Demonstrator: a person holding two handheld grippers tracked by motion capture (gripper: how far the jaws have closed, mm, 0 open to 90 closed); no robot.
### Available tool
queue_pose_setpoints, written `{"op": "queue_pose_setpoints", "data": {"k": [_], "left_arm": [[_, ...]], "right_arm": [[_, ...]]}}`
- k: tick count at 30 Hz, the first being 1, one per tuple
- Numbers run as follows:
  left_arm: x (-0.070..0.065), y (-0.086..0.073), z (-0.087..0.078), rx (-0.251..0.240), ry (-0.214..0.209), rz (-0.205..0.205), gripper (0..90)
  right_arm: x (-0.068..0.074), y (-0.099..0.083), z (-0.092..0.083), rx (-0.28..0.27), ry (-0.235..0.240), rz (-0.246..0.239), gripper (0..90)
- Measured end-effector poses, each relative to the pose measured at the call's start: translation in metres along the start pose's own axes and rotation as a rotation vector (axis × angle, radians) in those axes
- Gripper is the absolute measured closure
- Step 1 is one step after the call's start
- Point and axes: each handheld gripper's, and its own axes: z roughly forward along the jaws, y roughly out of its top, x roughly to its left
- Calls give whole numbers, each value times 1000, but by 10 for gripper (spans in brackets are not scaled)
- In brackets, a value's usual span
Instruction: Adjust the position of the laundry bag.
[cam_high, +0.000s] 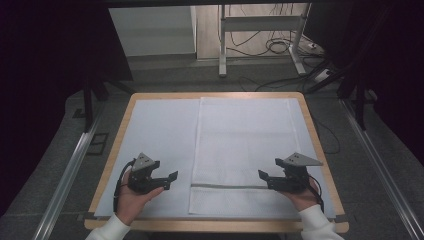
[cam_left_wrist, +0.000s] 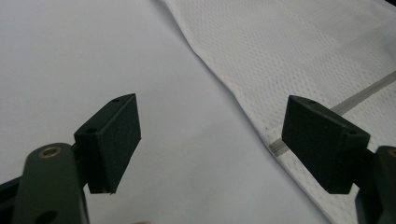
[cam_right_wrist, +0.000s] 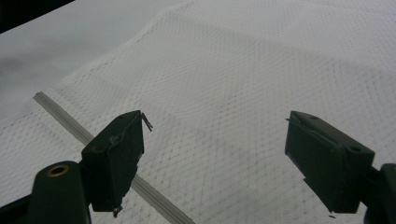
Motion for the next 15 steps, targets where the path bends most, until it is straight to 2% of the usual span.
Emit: {"op": "queue_pose_setpoints", "data": {"k": [4,9,13,15], "left_arm": [[-2,-1,1,-1,-2,4,199],[-3,-1,1,30,-22,18,207],[0,-2,0,33,-34,-1,217],[0,-2,-1,30,-32,-2,216]], "right_arm": [[-2,-1,0,-4,3,9,187],[1,-1,-1,-11,1,20,185],[2,0,-1,-9,-5,37,190],[4,0,-1,-5,-11,23,199]]}}
